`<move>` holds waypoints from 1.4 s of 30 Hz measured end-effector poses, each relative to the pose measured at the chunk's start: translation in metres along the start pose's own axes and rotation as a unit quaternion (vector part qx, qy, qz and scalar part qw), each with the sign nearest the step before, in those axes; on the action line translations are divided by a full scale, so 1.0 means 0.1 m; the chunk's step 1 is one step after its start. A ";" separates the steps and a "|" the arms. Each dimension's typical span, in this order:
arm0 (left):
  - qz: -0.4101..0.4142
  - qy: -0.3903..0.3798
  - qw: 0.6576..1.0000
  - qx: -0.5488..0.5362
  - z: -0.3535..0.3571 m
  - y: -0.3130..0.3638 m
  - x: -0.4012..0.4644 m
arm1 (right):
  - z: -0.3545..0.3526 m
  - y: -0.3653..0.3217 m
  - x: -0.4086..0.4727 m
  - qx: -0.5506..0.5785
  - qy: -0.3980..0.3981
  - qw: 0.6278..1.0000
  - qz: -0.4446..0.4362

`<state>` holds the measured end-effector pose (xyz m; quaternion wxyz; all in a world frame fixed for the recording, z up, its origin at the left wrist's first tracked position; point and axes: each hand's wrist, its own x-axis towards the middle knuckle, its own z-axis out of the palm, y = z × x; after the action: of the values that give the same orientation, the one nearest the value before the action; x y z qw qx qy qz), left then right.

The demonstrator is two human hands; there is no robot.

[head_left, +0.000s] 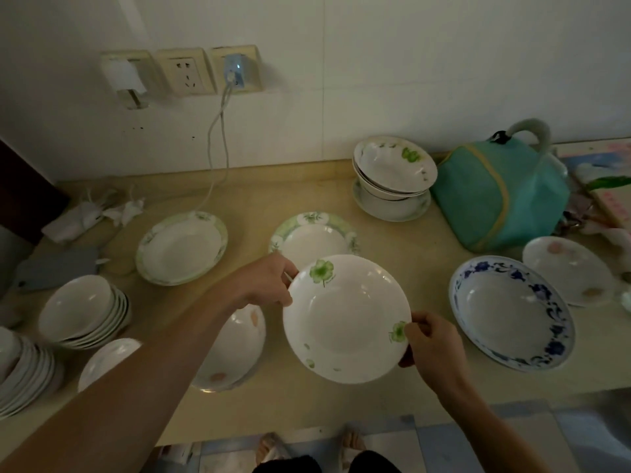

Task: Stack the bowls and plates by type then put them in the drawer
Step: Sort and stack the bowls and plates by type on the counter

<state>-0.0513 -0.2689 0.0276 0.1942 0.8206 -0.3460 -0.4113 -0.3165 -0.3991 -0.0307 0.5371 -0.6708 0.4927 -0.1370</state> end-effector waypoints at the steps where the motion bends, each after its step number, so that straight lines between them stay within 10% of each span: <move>1: -0.003 -0.005 1.000 0.021 0.05 0.01 0.00 | -0.03 0.05 0.01 -0.004 -0.005 1.000 0.001; 32: -0.059 -0.008 0.991 0.124 0.53 0.00 0.16 | -0.27 0.27 0.13 -0.083 -0.099 0.991 0.039; 42: -0.073 0.220 0.972 -0.049 0.06 -0.13 0.27 | -0.11 -0.57 0.40 -0.216 -0.053 0.972 -0.071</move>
<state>-0.0393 -0.2793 0.0016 0.2754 0.9032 -0.2135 -0.2505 -0.2758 -0.4415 0.0088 0.3934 -0.8106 0.4327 -0.0295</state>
